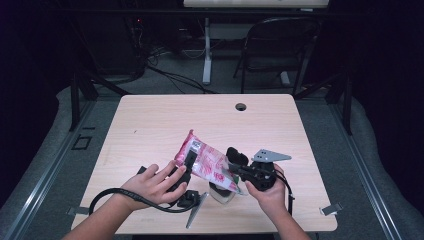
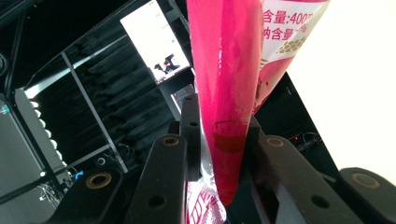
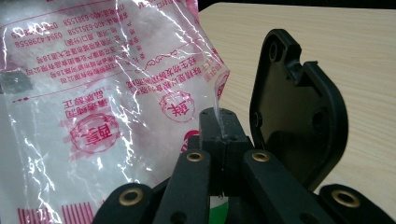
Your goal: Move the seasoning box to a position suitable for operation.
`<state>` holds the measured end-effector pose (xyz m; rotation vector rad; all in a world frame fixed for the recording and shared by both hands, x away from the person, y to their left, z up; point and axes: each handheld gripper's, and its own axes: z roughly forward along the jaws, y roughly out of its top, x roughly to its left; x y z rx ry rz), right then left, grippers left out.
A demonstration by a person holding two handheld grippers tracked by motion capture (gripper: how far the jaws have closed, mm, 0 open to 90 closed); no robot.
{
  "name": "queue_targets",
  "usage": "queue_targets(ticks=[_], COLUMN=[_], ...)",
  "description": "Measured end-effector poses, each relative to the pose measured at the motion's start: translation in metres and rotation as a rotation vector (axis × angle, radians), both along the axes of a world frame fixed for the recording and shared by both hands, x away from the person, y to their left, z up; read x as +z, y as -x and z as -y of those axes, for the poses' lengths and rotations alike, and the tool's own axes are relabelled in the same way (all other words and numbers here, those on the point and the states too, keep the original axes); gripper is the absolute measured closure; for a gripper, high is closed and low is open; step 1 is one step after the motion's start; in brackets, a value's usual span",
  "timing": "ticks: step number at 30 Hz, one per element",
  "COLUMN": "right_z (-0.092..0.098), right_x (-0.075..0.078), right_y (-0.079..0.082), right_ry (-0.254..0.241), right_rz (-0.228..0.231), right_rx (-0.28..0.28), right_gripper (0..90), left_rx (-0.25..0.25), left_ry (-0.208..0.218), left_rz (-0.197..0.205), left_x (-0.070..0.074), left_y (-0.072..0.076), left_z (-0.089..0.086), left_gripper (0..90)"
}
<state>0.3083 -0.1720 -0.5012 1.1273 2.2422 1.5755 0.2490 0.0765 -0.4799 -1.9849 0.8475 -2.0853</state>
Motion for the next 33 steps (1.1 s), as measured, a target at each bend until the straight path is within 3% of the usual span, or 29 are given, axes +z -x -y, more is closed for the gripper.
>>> queue_targets(ticks=[33], right_z=[-0.0014], right_x=[-0.0041], right_y=[-0.0005], right_ry=[0.010], right_rz=[0.000], right_rx=[0.000], right_gripper=[90.0], left_rx=[-0.015], left_ry=[0.005], left_rz=[0.005], left_x=[0.0031], left_y=[-0.0018], left_z=[0.0016], left_gripper=[80.3])
